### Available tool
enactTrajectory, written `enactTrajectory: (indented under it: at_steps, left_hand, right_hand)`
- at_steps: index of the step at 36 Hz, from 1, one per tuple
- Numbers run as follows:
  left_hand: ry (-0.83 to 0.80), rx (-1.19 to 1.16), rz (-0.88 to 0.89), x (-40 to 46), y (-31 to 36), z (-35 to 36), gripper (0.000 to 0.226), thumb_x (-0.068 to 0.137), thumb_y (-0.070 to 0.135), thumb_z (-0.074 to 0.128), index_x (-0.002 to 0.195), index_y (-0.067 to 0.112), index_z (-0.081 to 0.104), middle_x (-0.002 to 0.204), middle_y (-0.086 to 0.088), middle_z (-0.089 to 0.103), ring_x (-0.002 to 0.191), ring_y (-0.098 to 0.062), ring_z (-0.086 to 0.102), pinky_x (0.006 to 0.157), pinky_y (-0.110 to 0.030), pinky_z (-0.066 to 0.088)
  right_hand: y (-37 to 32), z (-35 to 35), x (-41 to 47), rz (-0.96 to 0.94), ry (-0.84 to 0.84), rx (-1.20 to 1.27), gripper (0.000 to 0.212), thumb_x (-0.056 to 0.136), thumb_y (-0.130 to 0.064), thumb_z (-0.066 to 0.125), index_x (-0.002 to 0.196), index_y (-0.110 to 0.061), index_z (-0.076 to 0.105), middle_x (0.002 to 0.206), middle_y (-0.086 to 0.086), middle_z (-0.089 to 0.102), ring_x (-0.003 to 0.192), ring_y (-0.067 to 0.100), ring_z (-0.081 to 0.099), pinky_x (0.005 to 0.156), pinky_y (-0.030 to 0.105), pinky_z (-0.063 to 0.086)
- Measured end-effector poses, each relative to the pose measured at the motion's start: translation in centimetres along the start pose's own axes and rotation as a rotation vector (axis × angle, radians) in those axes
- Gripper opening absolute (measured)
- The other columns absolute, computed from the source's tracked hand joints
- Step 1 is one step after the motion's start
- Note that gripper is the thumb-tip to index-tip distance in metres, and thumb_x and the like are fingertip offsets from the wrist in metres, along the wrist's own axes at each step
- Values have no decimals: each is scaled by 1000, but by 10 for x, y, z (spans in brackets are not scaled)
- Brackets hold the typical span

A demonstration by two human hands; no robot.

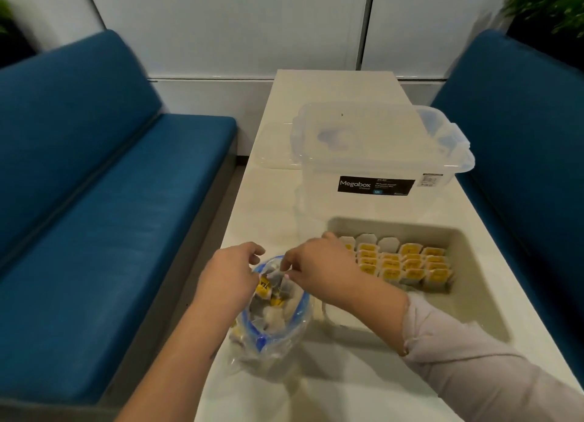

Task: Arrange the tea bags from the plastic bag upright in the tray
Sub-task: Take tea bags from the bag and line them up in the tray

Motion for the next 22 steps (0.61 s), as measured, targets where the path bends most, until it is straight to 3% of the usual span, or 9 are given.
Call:
enactTrajectory:
  at_steps: [3,6,9,14,18,22]
  left_hand:
    - [23,-53,5,-1,-2,1,34,84,11,63,112,29,64,101,10,67,85,-11,63,80,-33,56]
    - [26,-76,15,-2,-4,2,32,85,11,61,113,28,64,102,9,67,86,-11,63,80,-32,55]
    - [23,-74,25,-4,-6,2,34,87,8,57,115,27,63,107,8,66,89,-12,62,81,-28,53]
    - [22,-78,28,-4,-6,2,37,86,5,56,114,28,63,107,9,66,90,-13,62,82,-30,52]
    - [24,-63,34,-4,-6,2,40,85,2,52,115,28,63,109,9,66,92,-15,62,83,-33,52]
    - [23,-56,44,-4,-5,2,39,88,3,53,116,28,62,110,9,66,91,-14,62,82,-32,54]
  right_hand:
    - [-17,12,3,-82,-49,-156,24,96,-25,47,106,-29,67,95,-1,69,92,21,60,87,33,31]
    - [-29,26,4,-144,-111,-232,22,92,-17,48,102,-22,67,100,1,68,93,23,61,89,34,33]
    - [-35,45,9,-163,-178,-255,23,92,-27,52,106,-18,68,107,3,66,102,25,59,93,35,37]
    - [-42,58,8,-167,-275,-337,42,92,-39,53,123,-11,59,125,10,58,121,28,48,101,38,37]
    - [-41,62,8,-87,-267,-234,19,88,-26,60,102,-15,67,104,5,66,106,27,56,94,40,36]
    - [-42,59,9,-42,-278,-174,23,89,-24,58,107,-12,66,105,7,65,105,26,57,91,38,40]
Point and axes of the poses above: each hand's wrist, its own x-axis towards the middle knuckle, its own z-axis out of the palm, y = z × x, the point moved 3 cm from there along x, towards the middle knuckle
